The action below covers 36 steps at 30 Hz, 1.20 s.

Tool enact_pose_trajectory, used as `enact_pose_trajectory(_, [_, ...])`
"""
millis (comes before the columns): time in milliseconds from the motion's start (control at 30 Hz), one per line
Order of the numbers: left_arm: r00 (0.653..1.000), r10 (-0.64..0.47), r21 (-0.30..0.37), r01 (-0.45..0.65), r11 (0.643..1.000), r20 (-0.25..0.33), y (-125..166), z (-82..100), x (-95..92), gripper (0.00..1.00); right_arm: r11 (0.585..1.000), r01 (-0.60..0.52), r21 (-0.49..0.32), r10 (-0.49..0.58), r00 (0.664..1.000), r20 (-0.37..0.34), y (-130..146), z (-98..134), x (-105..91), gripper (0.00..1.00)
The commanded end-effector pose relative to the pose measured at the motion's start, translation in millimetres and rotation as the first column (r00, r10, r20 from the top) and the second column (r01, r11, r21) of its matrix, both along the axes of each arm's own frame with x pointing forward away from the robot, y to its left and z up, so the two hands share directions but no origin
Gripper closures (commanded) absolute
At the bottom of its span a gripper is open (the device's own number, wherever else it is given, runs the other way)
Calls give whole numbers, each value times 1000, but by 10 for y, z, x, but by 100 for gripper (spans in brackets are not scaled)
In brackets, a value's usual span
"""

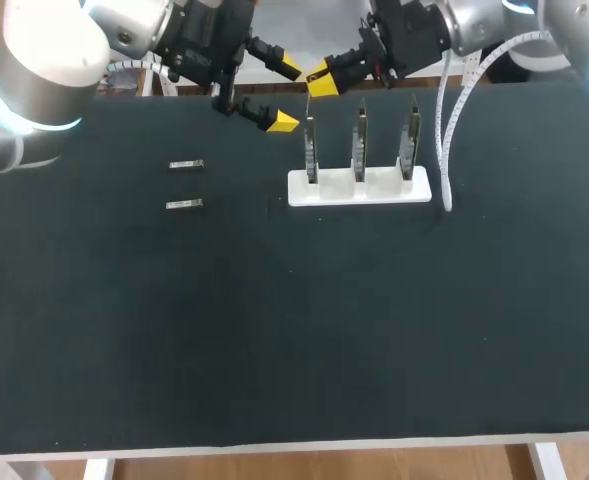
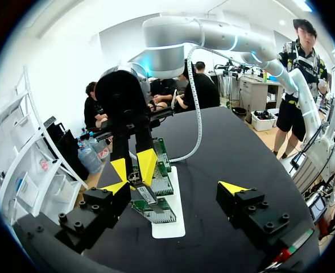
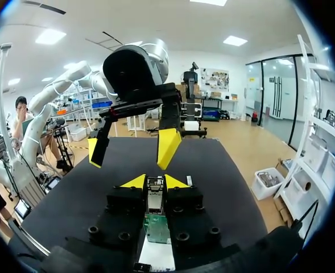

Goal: Pick up the optical module with the left hand, and insert it into the network port with the right hand.

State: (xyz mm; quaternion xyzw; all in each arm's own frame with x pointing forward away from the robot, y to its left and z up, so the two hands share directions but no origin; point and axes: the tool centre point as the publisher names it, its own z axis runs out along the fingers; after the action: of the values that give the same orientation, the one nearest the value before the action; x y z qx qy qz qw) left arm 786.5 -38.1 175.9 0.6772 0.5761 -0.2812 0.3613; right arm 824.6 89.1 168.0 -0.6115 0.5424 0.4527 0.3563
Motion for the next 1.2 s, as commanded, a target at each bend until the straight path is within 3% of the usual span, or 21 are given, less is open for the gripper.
enact_pose_trajectory(33, [1000, -2, 6, 2, 1000, -3, -9, 8, 16, 0, 999, -46, -2, 46, 999, -14, 18, -35, 106, 100])
enact_pose_trajectory(867, [1000, -2, 6, 2, 1000, -3, -9, 8, 16, 0, 998, -50, 26, 50, 999, -8, -5, 57, 116, 100])
enact_pose_trajectory(1200, [1000, -2, 6, 2, 1000, -3, -9, 8, 16, 0, 999, -48, 14, 48, 999, -24, 11, -24, 139, 100])
